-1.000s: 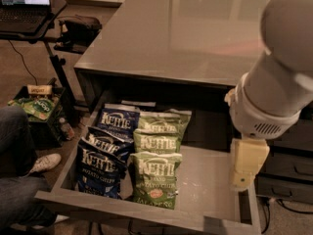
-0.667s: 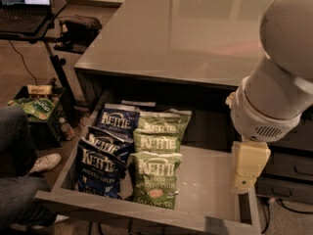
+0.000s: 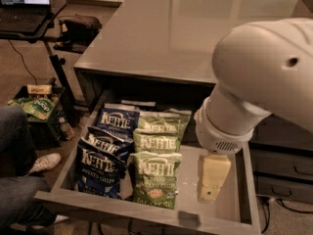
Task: Pick green jalapeno chip bag from top drawer and place on counter
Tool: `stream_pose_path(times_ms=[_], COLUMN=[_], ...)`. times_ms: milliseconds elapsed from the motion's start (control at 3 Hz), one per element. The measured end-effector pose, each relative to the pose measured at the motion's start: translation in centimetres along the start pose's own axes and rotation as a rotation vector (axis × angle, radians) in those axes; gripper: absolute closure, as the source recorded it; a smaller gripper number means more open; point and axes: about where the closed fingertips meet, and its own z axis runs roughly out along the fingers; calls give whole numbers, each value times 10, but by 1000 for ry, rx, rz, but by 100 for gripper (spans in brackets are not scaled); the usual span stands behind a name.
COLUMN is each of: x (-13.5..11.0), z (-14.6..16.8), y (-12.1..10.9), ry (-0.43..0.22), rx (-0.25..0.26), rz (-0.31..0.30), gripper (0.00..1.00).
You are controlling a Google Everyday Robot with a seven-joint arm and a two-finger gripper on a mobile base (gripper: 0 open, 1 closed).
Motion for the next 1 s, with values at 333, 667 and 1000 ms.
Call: stream_pose_path(times_ms=[333,667,1000], x=[-33,-33,-52], z=[32,32,53], y=[2,2,5], ry=[-22,-22,-42], rx=[-57,-57,-53], rz=[-46,-46,-66], gripper=[0,0,0])
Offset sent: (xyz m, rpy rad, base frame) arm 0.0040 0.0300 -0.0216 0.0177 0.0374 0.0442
